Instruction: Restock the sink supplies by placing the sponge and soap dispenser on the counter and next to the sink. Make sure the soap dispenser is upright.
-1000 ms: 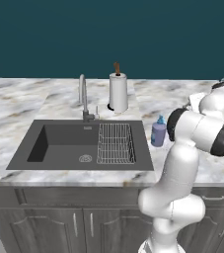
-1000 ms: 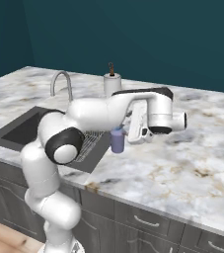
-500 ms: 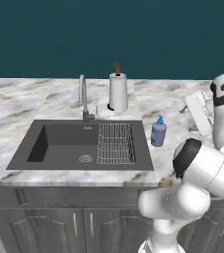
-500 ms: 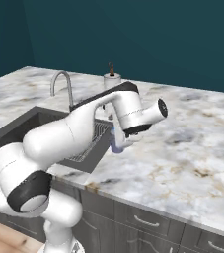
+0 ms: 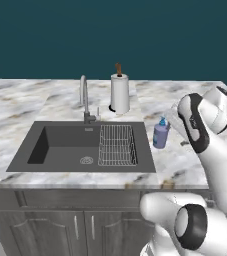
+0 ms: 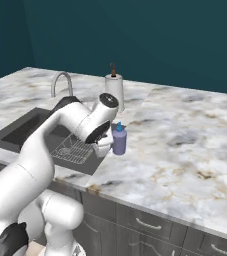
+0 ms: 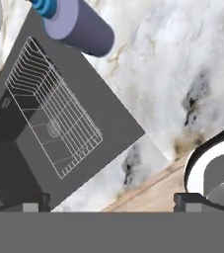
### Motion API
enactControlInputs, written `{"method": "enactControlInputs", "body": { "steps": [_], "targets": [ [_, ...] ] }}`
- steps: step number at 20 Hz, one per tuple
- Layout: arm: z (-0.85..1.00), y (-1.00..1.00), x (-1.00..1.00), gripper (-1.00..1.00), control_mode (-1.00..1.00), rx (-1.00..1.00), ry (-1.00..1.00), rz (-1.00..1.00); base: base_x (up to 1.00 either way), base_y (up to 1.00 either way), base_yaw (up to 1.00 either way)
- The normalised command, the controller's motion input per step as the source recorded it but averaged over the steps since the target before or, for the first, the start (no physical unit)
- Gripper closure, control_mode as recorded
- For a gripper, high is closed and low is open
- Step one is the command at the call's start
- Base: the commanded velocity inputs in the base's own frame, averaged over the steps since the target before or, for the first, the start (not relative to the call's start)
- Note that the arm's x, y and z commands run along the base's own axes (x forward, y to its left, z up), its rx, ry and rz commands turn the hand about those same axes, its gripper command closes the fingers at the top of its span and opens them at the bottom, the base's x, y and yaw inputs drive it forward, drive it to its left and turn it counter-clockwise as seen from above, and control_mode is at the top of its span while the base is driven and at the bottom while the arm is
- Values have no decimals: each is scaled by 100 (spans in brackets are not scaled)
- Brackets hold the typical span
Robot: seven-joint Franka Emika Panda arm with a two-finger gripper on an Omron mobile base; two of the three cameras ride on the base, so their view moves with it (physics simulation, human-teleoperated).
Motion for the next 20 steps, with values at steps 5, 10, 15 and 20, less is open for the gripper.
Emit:
{"method": "enactControlInputs", "body": {
  "steps": [5, 10, 15, 20],
  "targets": [
    [-51, 57, -1, -100, -100, -27, 4, 9, 0, 0, 0],
    [-35, 39, 15, -100, -100, -9, 14, 11, 0, 0, 0],
    [-8, 23, 2, -100, -100, -5, 3, 0, 0, 0, 0],
    [-3, 57, -3, -100, -100, -12, 0, -10, 0, 0, 0]
  ]
}}
